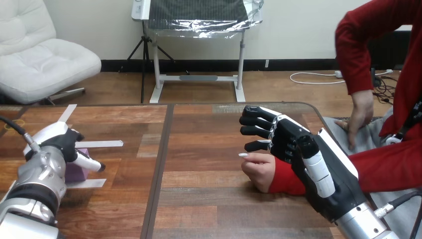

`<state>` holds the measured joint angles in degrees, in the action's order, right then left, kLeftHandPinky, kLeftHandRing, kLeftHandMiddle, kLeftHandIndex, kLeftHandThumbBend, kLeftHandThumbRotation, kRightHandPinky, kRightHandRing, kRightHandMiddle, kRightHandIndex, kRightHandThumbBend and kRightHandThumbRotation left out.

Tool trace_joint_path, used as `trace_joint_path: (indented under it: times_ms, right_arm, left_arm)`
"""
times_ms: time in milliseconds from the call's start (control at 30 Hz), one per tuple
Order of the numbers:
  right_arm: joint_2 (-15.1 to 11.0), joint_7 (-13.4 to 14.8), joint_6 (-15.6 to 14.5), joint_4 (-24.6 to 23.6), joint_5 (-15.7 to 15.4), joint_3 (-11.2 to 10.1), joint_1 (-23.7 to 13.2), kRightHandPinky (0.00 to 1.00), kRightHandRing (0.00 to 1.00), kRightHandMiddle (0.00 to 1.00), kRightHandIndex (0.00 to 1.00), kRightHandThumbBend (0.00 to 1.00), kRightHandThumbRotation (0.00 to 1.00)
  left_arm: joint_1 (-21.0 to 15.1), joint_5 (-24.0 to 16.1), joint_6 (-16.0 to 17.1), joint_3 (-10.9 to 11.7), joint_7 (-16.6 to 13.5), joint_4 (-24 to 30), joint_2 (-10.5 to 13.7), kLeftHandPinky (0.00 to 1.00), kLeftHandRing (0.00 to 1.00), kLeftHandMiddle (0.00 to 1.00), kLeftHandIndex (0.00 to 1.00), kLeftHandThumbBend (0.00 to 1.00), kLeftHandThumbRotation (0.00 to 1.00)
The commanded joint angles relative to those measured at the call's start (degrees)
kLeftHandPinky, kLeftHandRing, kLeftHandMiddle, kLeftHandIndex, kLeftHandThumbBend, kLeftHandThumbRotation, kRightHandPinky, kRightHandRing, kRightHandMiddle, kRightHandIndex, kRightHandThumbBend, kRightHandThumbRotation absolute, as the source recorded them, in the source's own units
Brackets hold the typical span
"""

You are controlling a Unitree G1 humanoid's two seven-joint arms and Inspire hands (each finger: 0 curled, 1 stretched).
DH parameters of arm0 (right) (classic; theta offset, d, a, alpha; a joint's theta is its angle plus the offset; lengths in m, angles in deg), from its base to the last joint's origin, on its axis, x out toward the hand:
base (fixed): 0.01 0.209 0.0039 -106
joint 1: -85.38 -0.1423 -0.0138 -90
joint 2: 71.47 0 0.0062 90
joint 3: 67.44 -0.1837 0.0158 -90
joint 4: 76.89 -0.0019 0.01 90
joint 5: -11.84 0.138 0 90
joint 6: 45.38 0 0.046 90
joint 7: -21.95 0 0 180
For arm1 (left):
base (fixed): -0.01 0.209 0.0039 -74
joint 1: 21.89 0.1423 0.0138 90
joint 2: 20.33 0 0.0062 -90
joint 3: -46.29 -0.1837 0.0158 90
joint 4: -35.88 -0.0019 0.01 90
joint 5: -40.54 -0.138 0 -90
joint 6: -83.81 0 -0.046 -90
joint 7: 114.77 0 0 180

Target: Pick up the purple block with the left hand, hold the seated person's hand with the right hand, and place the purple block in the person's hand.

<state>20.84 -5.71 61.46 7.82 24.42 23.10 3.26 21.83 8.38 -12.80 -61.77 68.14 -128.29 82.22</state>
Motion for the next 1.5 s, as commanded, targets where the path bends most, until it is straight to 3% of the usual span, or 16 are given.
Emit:
trace_joint_path:
  times_ms: [0, 300, 1100, 1300, 1467]
  right_arm:
    - [-0.18, -0.32, 1.61, -2.67, 0.29, -0.18, -2.60, 0.71, 0.82, 0.83, 0.84, 0.89, 1.00]
    - [-0.13, -0.30, 1.41, -2.77, 0.39, -0.17, -2.54, 0.71, 0.81, 0.83, 0.84, 0.90, 1.00]
    - [-0.04, -0.62, 1.46, -2.91, 0.67, -0.12, -2.56, 0.71, 0.81, 0.83, 0.83, 0.91, 1.00]
    - [0.06, -0.53, 1.25, -3.19, 0.55, -0.12, -2.46, 0.71, 0.82, 0.84, 0.83, 0.91, 1.00]
    - [-0.03, -0.92, 1.52, -2.88, 0.72, -0.16, -2.51, 0.71, 0.82, 0.84, 0.84, 0.90, 1.00]
  left_arm:
    - [-5.84, -1.32, 0.53, -1.58, 0.90, 0.61, 1.38, 0.87, 0.90, 0.90, 0.88, 0.67, 0.16]
    - [-6.83, -1.39, -0.76, -2.59, 2.78, 0.51, 1.37, 0.91, 0.92, 0.90, 0.88, 0.66, 0.12]
    - [-8.05, -3.95, -0.53, -6.04, 4.46, 0.23, 1.52, 0.84, 0.89, 0.88, 0.87, 0.60, 0.01]
    - [-8.40, -5.37, -1.84, -7.68, 3.93, -0.09, 1.20, 0.76, 0.86, 0.87, 0.86, 0.61, 0.00]
    - [-8.36, -6.16, -2.13, -8.17, 3.14, -0.04, 1.05, 0.54, 0.73, 0.79, 0.85, 0.61, 0.00]
